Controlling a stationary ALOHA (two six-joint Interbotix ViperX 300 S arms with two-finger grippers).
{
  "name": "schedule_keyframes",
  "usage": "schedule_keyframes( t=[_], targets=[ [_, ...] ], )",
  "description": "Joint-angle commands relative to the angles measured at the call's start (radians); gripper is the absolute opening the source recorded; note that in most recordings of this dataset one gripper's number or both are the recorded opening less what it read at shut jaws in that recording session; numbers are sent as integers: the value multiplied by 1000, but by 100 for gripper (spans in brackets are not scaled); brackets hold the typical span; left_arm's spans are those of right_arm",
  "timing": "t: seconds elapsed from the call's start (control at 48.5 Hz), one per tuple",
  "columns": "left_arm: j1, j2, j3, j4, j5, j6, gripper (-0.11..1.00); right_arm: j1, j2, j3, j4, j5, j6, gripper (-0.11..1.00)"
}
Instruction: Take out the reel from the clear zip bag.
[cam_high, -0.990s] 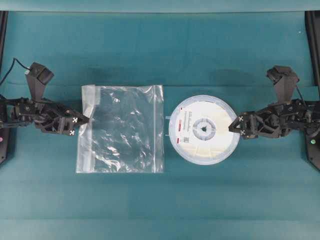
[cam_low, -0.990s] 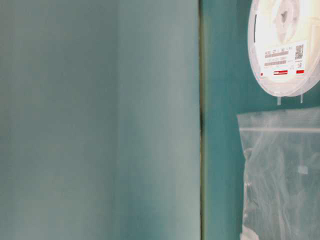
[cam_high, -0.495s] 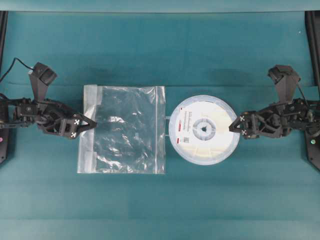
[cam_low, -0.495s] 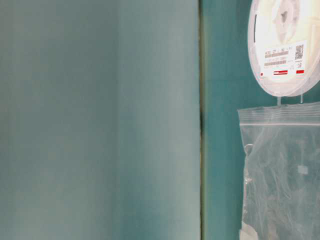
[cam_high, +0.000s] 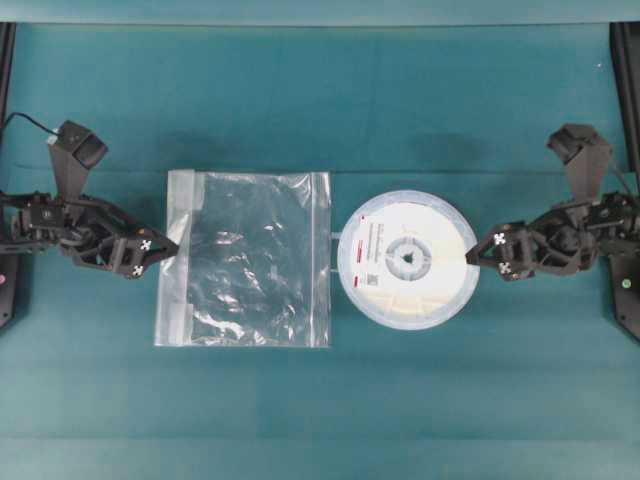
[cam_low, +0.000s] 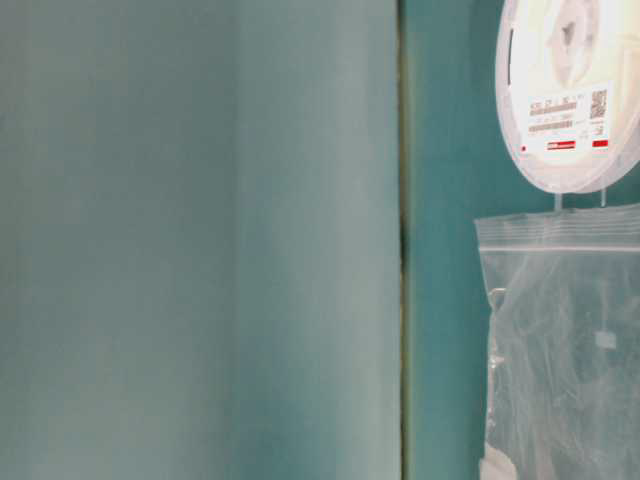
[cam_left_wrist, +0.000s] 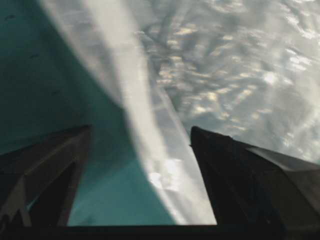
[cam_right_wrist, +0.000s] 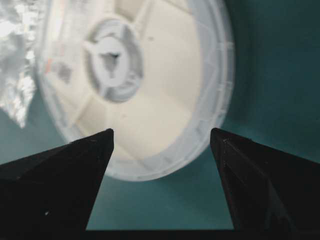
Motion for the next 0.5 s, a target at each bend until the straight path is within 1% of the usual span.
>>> schedule_keyframes(
  t=[0.0, 0.206, 0.309, 0.413, 0.475],
  targets=[
    [-14, -38, -18, 3, 28, 15, 91, 0, -44, -28, -11, 28, -26, 94],
    [-38, -129, -35, 3, 147, 25, 91, 0, -129, -58, -31, 117, -69, 94],
    [-40, -187, -35, 3, 186, 26, 90, 0, -172, -64, -46, 137, -83, 94],
    [-41, -253, -32, 3, 210, 29, 90, 2, -215, -66, -51, 143, -101, 94],
    [-46, -304, -34, 3, 230, 49, 90, 2, -242, -64, -51, 147, -118, 94]
  ],
)
